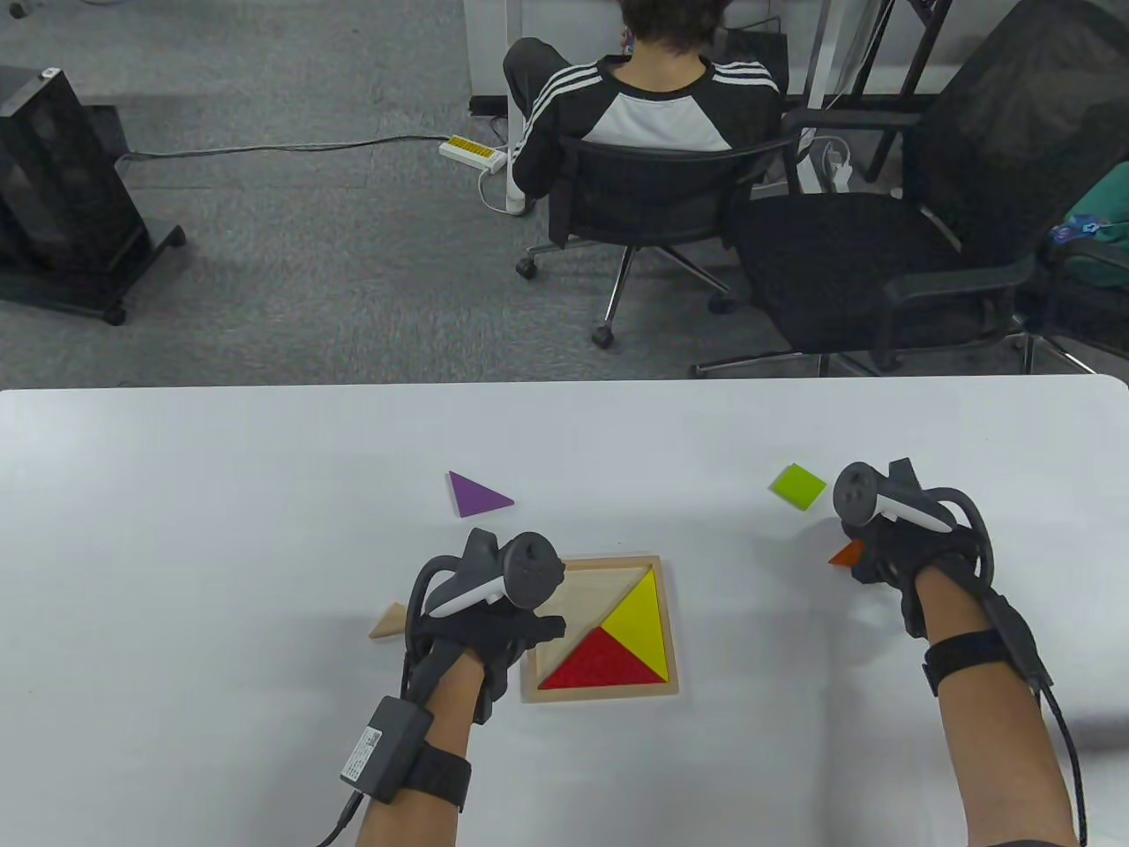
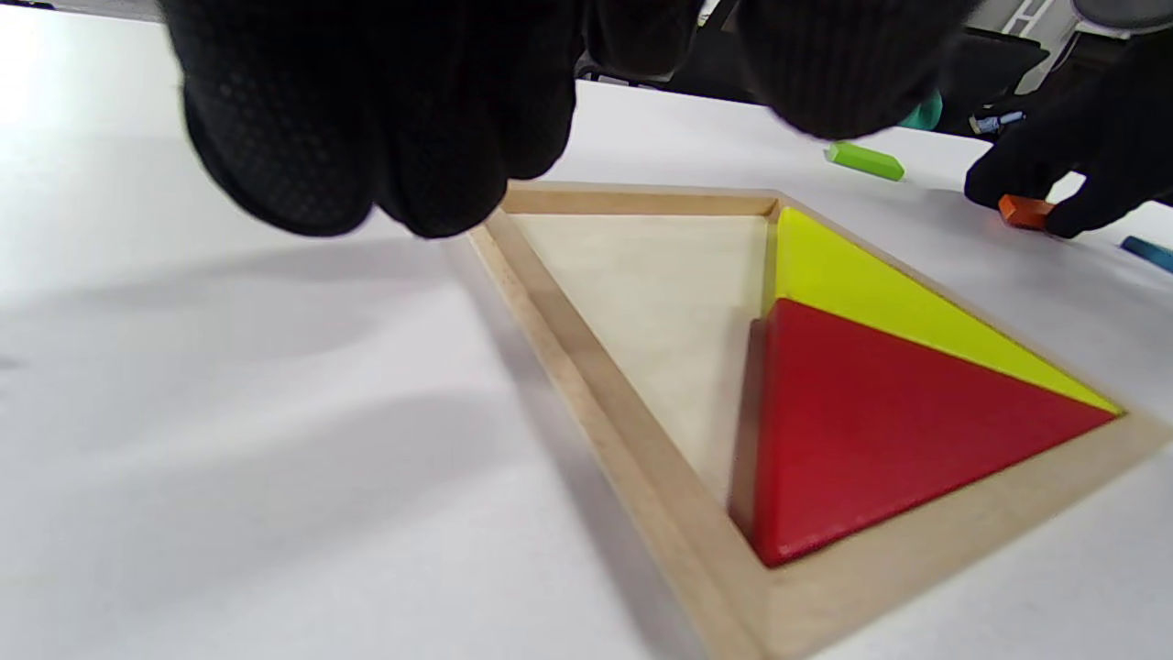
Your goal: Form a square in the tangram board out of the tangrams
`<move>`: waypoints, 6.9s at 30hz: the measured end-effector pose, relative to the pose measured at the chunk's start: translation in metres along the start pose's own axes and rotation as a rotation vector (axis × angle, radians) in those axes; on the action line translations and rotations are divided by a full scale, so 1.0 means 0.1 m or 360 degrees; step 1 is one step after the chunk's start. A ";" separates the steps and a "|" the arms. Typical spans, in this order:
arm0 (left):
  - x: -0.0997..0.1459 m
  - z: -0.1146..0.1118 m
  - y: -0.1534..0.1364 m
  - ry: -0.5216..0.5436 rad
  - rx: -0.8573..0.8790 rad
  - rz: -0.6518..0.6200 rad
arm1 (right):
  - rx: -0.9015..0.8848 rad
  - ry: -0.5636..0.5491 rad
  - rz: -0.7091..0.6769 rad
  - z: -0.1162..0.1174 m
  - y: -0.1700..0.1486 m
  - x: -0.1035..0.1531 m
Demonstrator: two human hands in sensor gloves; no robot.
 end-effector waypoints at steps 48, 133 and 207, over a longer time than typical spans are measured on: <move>0.17 0.15 -0.17 0.0125 0.0021 0.0003 | 0.0323 -0.0851 -0.0552 -0.81 1.90 1.17; 0.19 0.08 -0.36 0.0054 0.0078 0.0077 | 0.0558 -0.0483 -0.0612 -0.04 3.08 0.32; 0.32 -0.31 -0.93 -0.0194 -0.0673 0.0600 | 0.0322 -0.0681 -0.0524 -0.06 2.22 0.79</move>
Point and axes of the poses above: the tracker on the back of each hand, its own y axis roughly to the thumb side, its own x axis roughly from the fingertips to the wrist, z = x × y, the point moved 1 cm from there along -x, roughly from the wrist to the fingertips, and after that the axes turned 7 degrees about -z, right-handed, at the moved point
